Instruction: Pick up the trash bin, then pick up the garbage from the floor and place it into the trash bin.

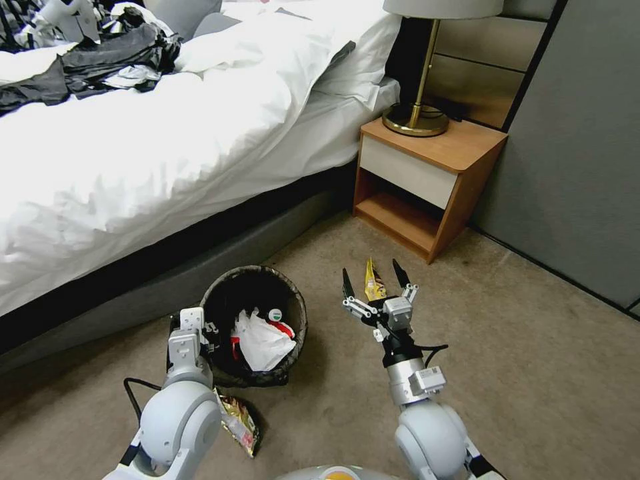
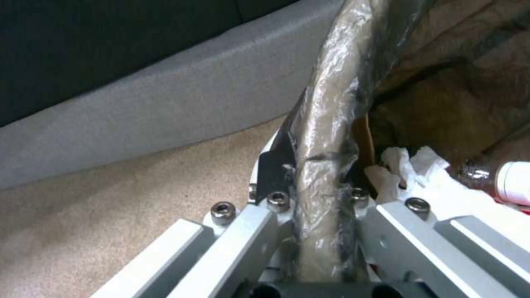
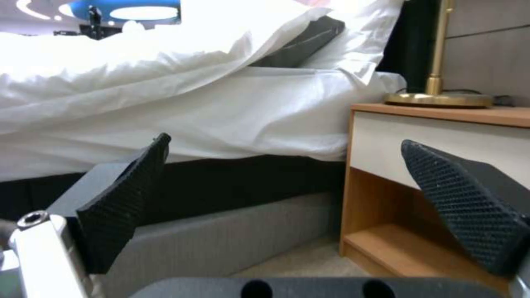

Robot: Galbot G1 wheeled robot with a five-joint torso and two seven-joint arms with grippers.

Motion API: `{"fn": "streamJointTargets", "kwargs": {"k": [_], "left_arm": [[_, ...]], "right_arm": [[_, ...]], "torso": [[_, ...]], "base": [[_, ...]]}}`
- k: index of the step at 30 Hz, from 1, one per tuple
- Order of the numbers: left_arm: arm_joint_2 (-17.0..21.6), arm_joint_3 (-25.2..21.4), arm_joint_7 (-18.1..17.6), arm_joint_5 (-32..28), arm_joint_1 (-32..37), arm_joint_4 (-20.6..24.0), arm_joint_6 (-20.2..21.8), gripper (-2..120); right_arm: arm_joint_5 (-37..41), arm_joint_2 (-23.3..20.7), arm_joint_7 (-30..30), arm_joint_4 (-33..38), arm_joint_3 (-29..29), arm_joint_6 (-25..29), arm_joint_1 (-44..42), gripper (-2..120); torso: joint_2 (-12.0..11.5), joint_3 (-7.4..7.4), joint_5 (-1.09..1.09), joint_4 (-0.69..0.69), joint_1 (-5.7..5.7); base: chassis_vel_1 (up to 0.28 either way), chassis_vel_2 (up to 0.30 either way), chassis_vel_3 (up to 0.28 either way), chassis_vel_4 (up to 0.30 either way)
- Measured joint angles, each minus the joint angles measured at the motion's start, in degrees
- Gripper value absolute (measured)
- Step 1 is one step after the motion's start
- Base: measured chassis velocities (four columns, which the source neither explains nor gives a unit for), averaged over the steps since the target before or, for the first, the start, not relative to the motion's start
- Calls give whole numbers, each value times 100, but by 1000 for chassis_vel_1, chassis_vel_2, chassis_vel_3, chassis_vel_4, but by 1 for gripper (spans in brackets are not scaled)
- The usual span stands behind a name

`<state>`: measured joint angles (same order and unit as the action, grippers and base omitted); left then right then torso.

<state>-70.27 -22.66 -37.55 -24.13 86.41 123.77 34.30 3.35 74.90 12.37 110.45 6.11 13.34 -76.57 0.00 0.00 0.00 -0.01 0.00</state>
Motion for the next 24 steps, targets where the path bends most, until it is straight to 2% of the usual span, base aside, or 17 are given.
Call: {"fn": "streamJointTargets", "kwargs": {"k": [6, 8, 10, 12, 14, 16, 18, 20, 21, 24], "left_arm": [[-24, 4, -13, 4, 16, 46, 0, 0], [-43, 2, -22, 11, 36, 69, 1, 0], [-48, 1, -22, 14, 41, 70, 2, 0], [-91, -13, -29, 30, 55, 72, 3, 0], [-99, -14, -30, 35, 57, 72, 2, 0], [-154, -16, -31, 76, 83, 72, 3, 0], [-167, -16, -31, 83, 86, 72, 3, 0], [-215, -9, -31, 120, 94, 68, 3, 0], [-215, -9, -31, 120, 94, 68, 3, 0], [-247, 15, -27, 147, 87, 41, 3, 0]], "right_arm": [[330, -81, -41, -230, -71, -454, 715, 100], [516, -103, -4, -531, -156, -736, 1332, 100], [555, -102, 21, -650, -184, -807, 1503, 100], [746, -74, 117, -1176, -287, -1025, 2011, 100], [779, -65, 125, -1290, -303, -1050, 2093, 100], [1020, 10, 183, -1987, -393, -1262, 2578, 100], [1039, 18, 191, -2060, -400, -1293, 2628, 100], [1328, 99, 261, -2719, -477, -1748, 3151, 100], [1328, 99, 261, -2719, -477, -1748, 3151, 100], [1729, 161, 342, -3155, -523, -2437, 3616, 100]], "torso": [[0, 0, 0, 1, 0], [0, 1, 0, 2, 0], [0, 0, 1, 2, 0], [0, 0, 1, 2, 0], [0, 0, 1, 2, 0], [0, 1, 1, 0, 0], [0, 1, 1, 1, 0], [0, 1, 1, 1, 0], [0, 1, 1, 1, 0], [0, 1, -1, 2, 0]], "base": [[0, 0, 0, 0], [0, 0, 0, 0], [0, 0, 0, 0], [0, 0, 0, 0], [0, 0, 0, 0], [0, 0, 0, 0], [0, 0, 0, 0], [0, 0, 0, 0], [0, 0, 0, 0], [0, 0, 0, 0]]}}
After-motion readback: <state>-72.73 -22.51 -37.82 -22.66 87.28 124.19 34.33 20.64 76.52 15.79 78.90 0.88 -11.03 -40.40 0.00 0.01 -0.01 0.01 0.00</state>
